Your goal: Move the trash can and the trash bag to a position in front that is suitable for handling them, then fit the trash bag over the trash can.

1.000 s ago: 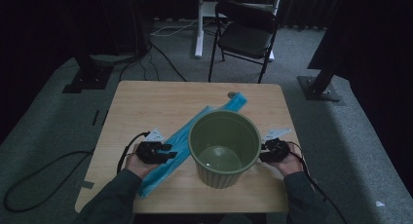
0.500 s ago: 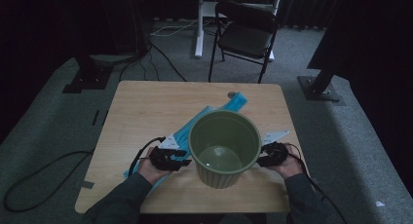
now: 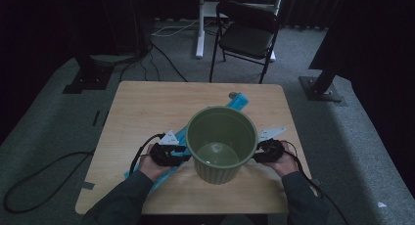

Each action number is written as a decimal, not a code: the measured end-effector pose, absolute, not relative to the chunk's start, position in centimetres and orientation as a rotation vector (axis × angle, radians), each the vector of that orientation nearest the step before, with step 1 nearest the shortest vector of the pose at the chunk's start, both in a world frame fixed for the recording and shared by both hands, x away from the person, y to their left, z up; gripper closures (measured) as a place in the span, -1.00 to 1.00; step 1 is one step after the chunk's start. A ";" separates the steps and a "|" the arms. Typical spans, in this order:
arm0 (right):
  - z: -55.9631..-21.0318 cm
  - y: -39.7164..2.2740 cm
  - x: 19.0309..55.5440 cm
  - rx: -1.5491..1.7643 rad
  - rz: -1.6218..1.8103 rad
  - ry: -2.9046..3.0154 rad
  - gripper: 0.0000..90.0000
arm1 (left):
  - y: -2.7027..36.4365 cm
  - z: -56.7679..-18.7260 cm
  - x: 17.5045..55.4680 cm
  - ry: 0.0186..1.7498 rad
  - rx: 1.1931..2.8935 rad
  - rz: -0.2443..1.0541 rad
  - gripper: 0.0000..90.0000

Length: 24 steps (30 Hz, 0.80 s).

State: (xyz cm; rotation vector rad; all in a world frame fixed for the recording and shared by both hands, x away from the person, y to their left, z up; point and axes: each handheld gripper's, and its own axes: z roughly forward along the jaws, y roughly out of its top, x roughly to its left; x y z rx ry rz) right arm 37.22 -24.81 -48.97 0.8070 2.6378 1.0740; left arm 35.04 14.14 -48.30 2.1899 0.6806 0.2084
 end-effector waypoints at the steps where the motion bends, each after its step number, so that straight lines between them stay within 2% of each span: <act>1: -49.0 -24.6 37.4 0.812 1.076 2.633 0.32 | 14.3 -48.3 35.2 0.690 2.186 0.214 0.25; 8: -49.3 -23.6 38.5 0.828 1.066 2.597 0.24 | 16.0 -48.2 36.6 0.748 2.158 0.256 0.24; 16: -50.3 -25.3 38.8 0.952 1.044 2.534 0.23 | 18.7 -48.6 38.2 0.864 2.114 0.315 0.19; 24: -50.8 -25.8 39.1 1.006 1.019 2.487 0.17 | 19.7 -48.8 39.2 0.934 2.103 0.338 0.18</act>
